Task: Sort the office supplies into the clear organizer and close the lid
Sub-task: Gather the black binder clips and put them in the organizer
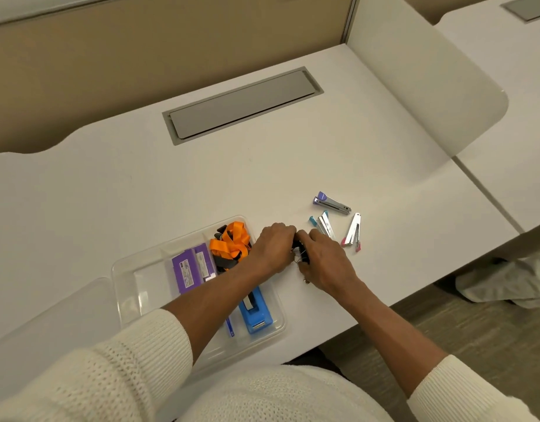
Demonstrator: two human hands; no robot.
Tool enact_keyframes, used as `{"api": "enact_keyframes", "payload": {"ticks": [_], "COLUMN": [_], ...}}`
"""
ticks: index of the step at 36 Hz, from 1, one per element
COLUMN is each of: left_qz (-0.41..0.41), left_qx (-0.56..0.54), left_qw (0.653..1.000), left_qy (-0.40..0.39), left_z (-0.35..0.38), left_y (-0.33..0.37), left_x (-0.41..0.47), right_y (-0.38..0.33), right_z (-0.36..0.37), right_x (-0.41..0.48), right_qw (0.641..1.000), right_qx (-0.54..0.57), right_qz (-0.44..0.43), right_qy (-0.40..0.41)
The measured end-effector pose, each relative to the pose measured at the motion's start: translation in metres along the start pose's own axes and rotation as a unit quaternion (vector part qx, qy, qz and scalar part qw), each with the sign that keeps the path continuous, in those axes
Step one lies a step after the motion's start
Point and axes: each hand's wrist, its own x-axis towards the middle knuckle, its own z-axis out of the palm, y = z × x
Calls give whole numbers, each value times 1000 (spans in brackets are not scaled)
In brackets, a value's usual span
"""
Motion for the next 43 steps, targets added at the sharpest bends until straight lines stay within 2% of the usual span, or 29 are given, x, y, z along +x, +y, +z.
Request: {"api": "enact_keyframes", "payload": {"ticks": [9, 16, 22, 28, 31, 38, 43], "left_qz": [-50, -49, -55, -79, -118, -247, -311], "left_qx": [-53, -90, -122, -93, -90, -103, -148], "left_qw": [997, 994, 990, 986, 980, 954, 929], "left_qy": [-11, 25, 51, 114, 136, 135, 134], "left_z": [-15, -31, -61, -99, -112, -103, -80], "left_y": [0, -2, -2, -17, -35, -79, -110], "left_x": [7, 4, -16, -61, -97, -184, -235], "right_y": [-3, -6, -19, -63, -98, -175, -213], "right_z": [-7, -22, -43, -62, -63, -28, 7], "right_x": [14, 22, 25, 21, 17, -2, -17], "right_qw": [997, 982, 971, 961, 959, 949, 951], "right_qx": [75, 165, 216, 269, 279, 291, 250], "right_qz": [32, 78, 85, 21, -25, -114, -149], "right_qy": [11, 43, 50, 54, 44, -51, -102]}}
